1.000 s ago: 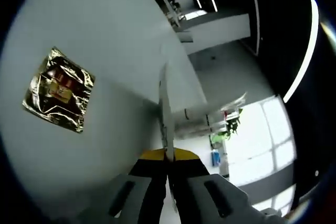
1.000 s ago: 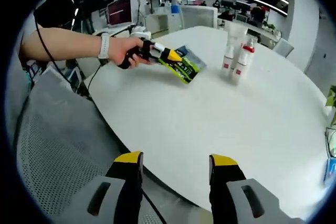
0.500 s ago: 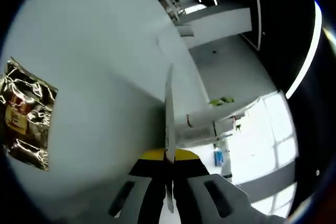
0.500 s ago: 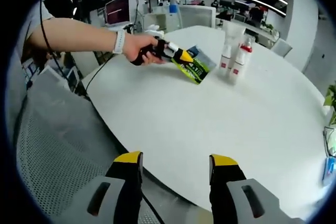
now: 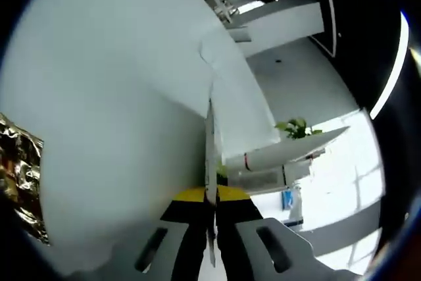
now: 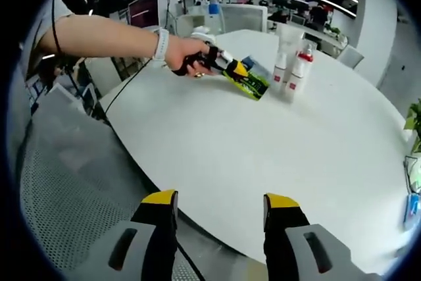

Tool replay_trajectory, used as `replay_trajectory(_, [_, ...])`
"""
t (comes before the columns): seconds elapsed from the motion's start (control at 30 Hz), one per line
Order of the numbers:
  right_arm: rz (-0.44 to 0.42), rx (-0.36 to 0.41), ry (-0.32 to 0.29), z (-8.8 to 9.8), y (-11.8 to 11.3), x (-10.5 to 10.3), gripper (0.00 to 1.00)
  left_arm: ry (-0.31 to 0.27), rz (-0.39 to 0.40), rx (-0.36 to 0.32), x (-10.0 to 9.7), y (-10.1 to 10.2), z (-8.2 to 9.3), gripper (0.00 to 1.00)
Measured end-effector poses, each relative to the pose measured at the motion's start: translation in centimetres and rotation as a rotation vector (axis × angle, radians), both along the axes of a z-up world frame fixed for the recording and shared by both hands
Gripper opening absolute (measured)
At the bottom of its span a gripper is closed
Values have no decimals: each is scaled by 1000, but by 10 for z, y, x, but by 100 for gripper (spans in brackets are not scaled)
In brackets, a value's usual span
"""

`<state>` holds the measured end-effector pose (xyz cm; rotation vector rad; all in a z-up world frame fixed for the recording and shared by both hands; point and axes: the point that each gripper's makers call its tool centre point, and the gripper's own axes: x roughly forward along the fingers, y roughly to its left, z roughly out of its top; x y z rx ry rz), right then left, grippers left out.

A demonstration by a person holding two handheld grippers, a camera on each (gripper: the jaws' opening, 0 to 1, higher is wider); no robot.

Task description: Arrange the skincare products in the storage area until every visible bottle or jar stands upright without overlapping.

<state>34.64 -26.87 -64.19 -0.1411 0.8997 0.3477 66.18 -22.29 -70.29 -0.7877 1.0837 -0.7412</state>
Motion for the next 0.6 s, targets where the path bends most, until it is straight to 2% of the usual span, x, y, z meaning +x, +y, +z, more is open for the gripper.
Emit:
replay_trajectory(0.03, [0,1,2,0,0,0,48,16,-11,12,-1,0,-2,2])
replay_trajectory(0.13, [4,-14,14,-2,-2,-2,48,1,-75,70,-6,0,-5,6])
replay_trajectory(0.2, [0,-11,9,-1,-2,-1,49,-34,-106,91,-7,-2,-3,14])
replay_trajectory(0.33, [8,-14,9,-1,-2,-2,49,-107,-169,179,-6,-2,0,19])
replay_trajectory(0.4, [12,-19,16,-3,-2,-3,48,-190,-201,249,-1,1,5,19])
replay_trajectory(0.47, [27,-40,48,-8,-3,-7,46,-205,-250,277,-4,-2,9,25])
replay_trajectory(0.53, [24,-34,44,-7,-3,-7,46,-243,-301,337,-6,0,8,30])
replay_trajectory(0.57, [22,-29,40,-6,-2,-6,47,-257,-321,360,-7,1,6,30])
replay_trajectory(0.6, [24,-29,35,-6,-2,-6,47,-247,-354,370,-12,1,5,29])
